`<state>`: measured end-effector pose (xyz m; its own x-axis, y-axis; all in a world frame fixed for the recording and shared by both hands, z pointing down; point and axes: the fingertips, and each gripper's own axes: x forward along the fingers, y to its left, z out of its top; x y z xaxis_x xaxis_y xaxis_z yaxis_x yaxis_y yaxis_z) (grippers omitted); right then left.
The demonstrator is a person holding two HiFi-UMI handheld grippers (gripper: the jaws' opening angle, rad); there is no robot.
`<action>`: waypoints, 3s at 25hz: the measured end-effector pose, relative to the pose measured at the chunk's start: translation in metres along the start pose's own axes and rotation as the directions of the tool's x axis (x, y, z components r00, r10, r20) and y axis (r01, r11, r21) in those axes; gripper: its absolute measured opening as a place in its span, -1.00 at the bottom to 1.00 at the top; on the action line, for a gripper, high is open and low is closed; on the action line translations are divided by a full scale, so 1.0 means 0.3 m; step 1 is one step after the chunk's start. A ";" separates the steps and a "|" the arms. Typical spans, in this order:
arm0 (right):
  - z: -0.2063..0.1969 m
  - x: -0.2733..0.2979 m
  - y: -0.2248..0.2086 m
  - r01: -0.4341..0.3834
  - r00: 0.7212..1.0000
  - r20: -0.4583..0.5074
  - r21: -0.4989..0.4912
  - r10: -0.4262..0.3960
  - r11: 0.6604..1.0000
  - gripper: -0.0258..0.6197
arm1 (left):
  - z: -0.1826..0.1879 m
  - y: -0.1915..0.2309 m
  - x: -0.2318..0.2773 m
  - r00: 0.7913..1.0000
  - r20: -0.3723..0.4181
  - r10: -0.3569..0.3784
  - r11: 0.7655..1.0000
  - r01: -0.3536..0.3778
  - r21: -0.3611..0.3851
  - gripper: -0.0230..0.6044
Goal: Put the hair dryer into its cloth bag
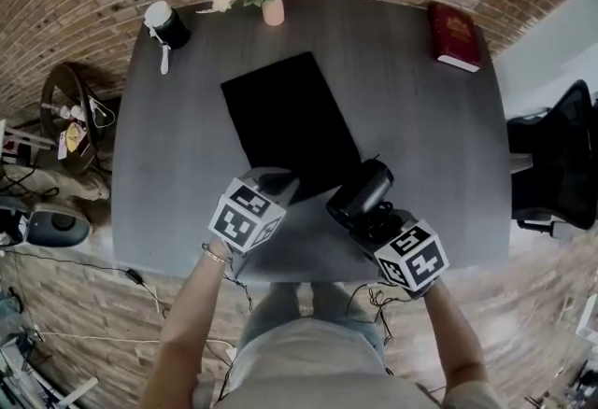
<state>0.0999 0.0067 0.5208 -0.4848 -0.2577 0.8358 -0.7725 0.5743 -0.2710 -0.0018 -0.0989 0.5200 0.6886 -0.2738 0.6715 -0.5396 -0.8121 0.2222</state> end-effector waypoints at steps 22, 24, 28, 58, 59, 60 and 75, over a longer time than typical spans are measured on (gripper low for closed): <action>-0.100 0.168 0.119 -0.252 0.914 -0.383 -0.283 0.132 0.925 -0.19 | 0.023 -0.004 -0.006 0.999 0.035 -0.018 1.000 0.018 0.001 -0.88; -0.102 0.184 0.113 -0.255 0.906 -0.405 -0.284 0.126 0.924 -0.19 | 0.025 -0.006 -0.007 0.999 0.041 -0.020 1.000 0.020 -0.002 -0.88; -0.087 0.204 0.088 -0.237 0.898 -0.427 -0.274 0.103 0.932 -0.19 | 0.030 -0.012 -0.012 0.998 0.051 -0.029 1.000 0.029 -0.007 -0.88; 0.177 0.340 -0.052 0.064 0.965 -0.255 0.018 -0.057 0.998 -0.16 | 0.103 -0.039 -0.040 0.991 0.128 -0.037 0.999 0.036 0.012 -0.88; 0.189 0.345 -0.056 0.073 0.969 -0.239 0.032 -0.063 0.997 -0.16 | 0.107 -0.040 -0.042 0.990 0.132 -0.039 0.999 0.038 0.009 -0.88; 0.202 0.350 -0.059 0.077 0.973 -0.222 0.049 -0.064 0.996 -0.16 | 0.111 -0.039 -0.044 0.990 0.137 -0.039 0.999 0.038 0.009 -0.88; 0.338 0.394 -0.102 0.082 0.997 -0.031 0.206 -0.077 0.975 -0.14 | 0.107 -0.041 -0.046 0.989 0.140 -0.051 0.999 0.052 -0.003 -0.88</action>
<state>0.0246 -0.1201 0.5793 -0.4105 -0.2770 0.8688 -0.8776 0.3787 -0.2940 0.0109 -0.1017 0.4851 0.7763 -0.3019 0.5534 -0.5048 -0.8235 0.2589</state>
